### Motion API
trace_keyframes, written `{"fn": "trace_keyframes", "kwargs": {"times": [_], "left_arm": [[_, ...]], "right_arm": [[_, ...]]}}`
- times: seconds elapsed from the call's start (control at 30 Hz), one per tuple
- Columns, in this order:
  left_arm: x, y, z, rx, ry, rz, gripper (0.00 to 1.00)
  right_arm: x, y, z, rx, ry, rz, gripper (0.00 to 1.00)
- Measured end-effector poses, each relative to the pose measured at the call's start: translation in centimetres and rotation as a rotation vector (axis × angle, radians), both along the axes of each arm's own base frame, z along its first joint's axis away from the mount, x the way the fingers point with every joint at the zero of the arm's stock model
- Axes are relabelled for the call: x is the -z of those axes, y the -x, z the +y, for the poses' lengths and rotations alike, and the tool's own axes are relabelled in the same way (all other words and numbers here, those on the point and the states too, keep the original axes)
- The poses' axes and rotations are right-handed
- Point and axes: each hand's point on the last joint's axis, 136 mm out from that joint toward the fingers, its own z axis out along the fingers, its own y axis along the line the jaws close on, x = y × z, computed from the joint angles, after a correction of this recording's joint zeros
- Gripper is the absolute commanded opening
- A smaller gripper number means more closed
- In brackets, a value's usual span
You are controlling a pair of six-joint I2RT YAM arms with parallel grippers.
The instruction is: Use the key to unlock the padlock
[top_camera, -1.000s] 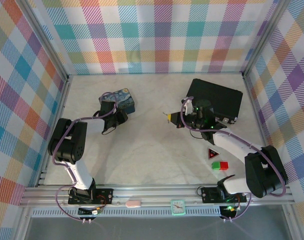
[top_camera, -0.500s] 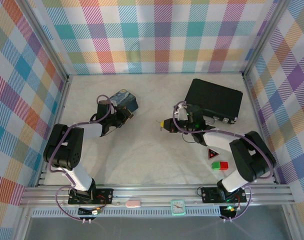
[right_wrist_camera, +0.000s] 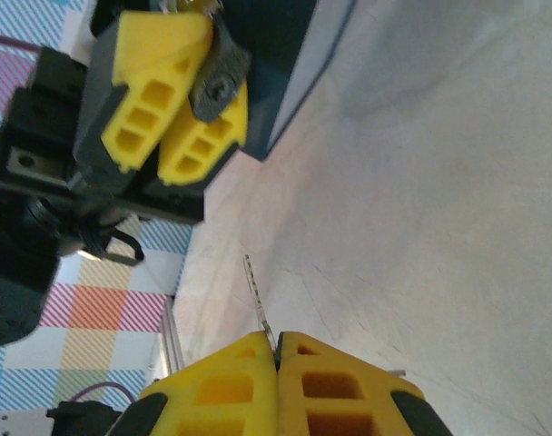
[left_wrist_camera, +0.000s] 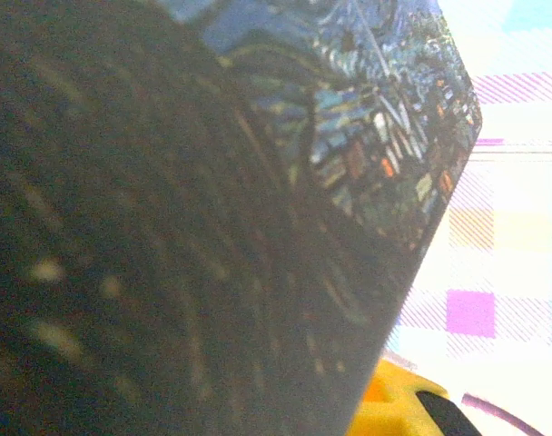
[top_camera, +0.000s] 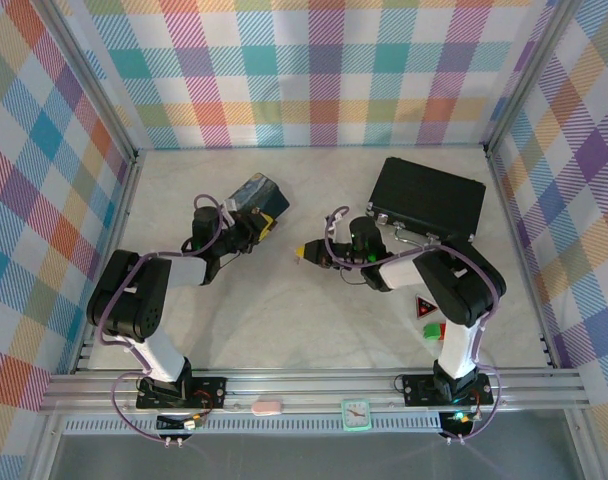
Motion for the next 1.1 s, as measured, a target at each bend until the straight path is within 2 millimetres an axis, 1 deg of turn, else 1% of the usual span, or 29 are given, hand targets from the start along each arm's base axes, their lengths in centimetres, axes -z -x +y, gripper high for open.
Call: {"fn": "trace_keyframes", "kwargs": {"times": [0.27,0.33,0.6,0.73,0.93,1.1], "left_arm": [[0.0,1.1,-1.4,0.043,0.008,-0.013,0.0],[0.0,1.2,-1.6,0.048,0.009,-0.015,0.0],[-0.6,1.1,-2.2,0.048,0.028,-0.035,0.0],[-0.4,1.0,-2.3,0.044,0.027,-0.038,0.0],[-0.3,1.0,-2.8,0.045,0.034,-0.044,0.0],[-0.2,1.0,-3.1,0.047,0.045,-0.043,0.0]], "right_arm": [[-2.8,-1.8,1.3,-0.001,-0.057,-0.055,0.0],[-3.1,-2.0,1.4,0.001,-0.065,-0.056,0.0],[-2.3,-2.3,1.3,0.02,-0.048,-0.025,0.0],[-1.8,-2.3,1.1,0.037,-0.041,-0.012,0.0],[-0.7,-2.1,0.5,0.063,-0.019,0.017,0.0],[-0.6,-2.3,0.4,0.079,-0.017,0.021,0.0]]}}
